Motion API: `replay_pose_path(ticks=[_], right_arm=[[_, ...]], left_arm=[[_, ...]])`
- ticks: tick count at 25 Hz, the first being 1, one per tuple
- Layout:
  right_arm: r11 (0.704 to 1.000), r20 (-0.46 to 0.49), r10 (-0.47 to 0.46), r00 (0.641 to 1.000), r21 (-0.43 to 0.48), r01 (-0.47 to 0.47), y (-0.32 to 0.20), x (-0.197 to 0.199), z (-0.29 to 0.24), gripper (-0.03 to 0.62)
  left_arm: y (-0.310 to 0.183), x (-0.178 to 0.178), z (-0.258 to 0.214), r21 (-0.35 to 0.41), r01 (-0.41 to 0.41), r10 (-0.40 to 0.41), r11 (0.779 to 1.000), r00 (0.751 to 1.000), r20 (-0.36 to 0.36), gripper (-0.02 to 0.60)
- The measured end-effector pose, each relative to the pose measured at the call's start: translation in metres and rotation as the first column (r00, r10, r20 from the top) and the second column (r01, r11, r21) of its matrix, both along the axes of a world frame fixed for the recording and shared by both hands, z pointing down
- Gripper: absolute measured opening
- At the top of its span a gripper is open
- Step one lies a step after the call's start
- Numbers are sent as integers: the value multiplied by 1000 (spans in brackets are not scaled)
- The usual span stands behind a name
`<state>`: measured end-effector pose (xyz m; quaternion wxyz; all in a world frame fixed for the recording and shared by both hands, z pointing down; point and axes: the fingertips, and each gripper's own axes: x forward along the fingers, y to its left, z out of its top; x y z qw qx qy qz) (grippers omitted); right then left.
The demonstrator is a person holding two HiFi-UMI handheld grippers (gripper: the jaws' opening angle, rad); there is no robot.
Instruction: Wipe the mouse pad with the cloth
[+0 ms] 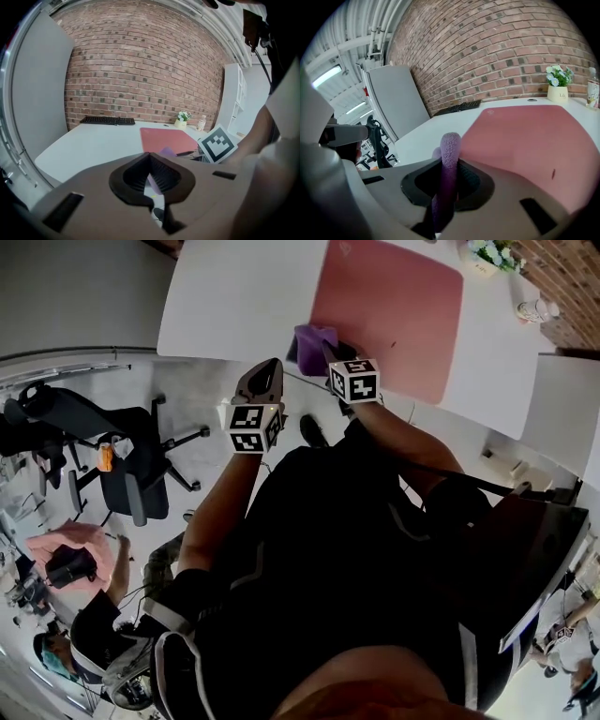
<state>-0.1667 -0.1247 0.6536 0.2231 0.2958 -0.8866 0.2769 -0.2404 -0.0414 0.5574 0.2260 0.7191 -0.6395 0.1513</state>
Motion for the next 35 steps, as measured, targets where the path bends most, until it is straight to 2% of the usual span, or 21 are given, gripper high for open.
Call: replay_pose_path(ticks=[5,10,15,19,27,35], right_arm=[[1000,-17,25,1000,-14,-25,1,18,6,60],[997,-37,67,997,-34,-68,0,39,14,60],[991,-49,121,991,-54,-124,-5,64,16,60],[988,-56,139,989,-59,-142,-5,80,19,60],[976,-77,203,976,-67,-208,-8,119,23,60],[957,-101,276,956,-63,-283,-10,164,25,60]], left_arm=[[-8,10,5,-20,24,-26,1000,997,-77,5],[-16,24,13,-35,-39,38,999,998,-42,3],[-22,40,17,-42,-70,67,997,996,-66,3],[-28,51,19,-54,-68,62,996,992,-110,3],[-42,75,17,-53,-123,116,991,986,-121,5],[-50,111,14,-39,-226,220,973,968,-120,3]])
